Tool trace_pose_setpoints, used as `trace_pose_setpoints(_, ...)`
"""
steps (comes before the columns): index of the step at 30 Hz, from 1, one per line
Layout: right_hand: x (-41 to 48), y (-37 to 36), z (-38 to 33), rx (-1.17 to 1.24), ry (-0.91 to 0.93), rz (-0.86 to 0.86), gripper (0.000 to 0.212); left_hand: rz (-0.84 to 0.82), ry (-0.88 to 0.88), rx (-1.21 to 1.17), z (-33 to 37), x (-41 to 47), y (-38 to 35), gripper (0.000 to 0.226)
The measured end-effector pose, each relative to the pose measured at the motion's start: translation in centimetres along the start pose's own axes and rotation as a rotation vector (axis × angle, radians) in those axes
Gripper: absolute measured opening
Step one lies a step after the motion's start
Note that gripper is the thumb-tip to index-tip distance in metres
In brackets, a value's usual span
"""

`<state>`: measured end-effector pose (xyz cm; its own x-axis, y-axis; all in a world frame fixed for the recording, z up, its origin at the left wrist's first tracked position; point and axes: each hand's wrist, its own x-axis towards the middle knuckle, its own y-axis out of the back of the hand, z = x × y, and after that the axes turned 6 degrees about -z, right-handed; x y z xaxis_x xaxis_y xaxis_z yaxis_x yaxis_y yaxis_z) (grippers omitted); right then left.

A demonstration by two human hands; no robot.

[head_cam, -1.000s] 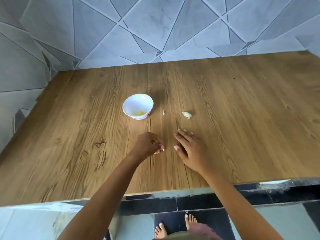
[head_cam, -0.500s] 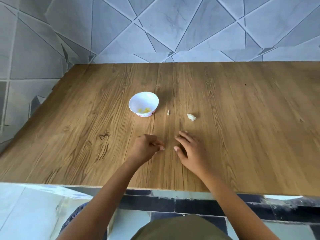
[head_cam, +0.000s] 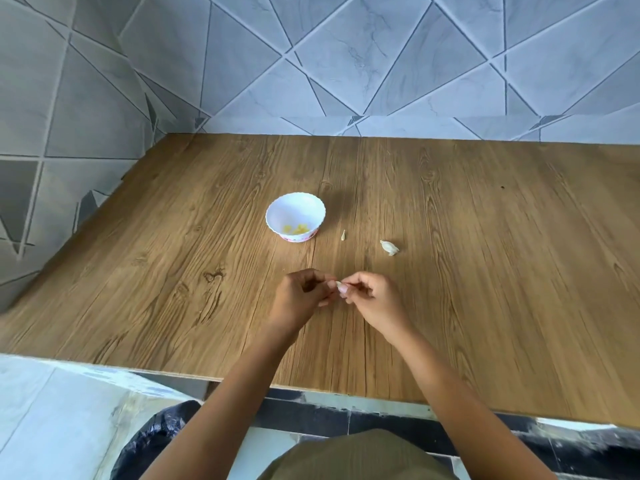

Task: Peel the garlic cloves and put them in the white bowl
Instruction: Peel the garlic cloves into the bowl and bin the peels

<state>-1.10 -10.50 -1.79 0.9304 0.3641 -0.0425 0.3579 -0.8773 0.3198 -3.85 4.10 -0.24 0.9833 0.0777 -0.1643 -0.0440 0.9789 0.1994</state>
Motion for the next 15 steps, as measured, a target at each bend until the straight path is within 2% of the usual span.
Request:
trace_pose_setpoints(3, 0.2, 0.0, -0.1, -0.135, 0.048, 0.04, 0.012, 0.086, -0.214, 0.451, 0.2, 0.0, -0.1, 0.016)
trace_pose_setpoints(6, 0.2, -0.4, -0.4, -0.368, 0.197, 0.138, 0.01, 0.106, -0.356, 0.606, 0.8, -0.1, -0.4, 0.016)
trace_pose_setpoints(9, -0.3, -1.0, -0.4, -0.62, 0.372, 0.256, 0.015, 0.068, -0.405, 0.618, 0.8, -0.2, -0.7, 0.017)
trace_pose_setpoints(12, -0.7, -1.2, -0.3, -0.769, 0.451, 0.318, 0.028, -0.007, -0.296, 0.559, 0.8, -0.1, -0.9, 0.02)
trace_pose_setpoints(15, -1.0, -1.3, 0.2, -0.844, 0.507, 0.348, 0.029, -0.069, -0.044, 0.373, 0.6, 0.0, -1.1, 0.028)
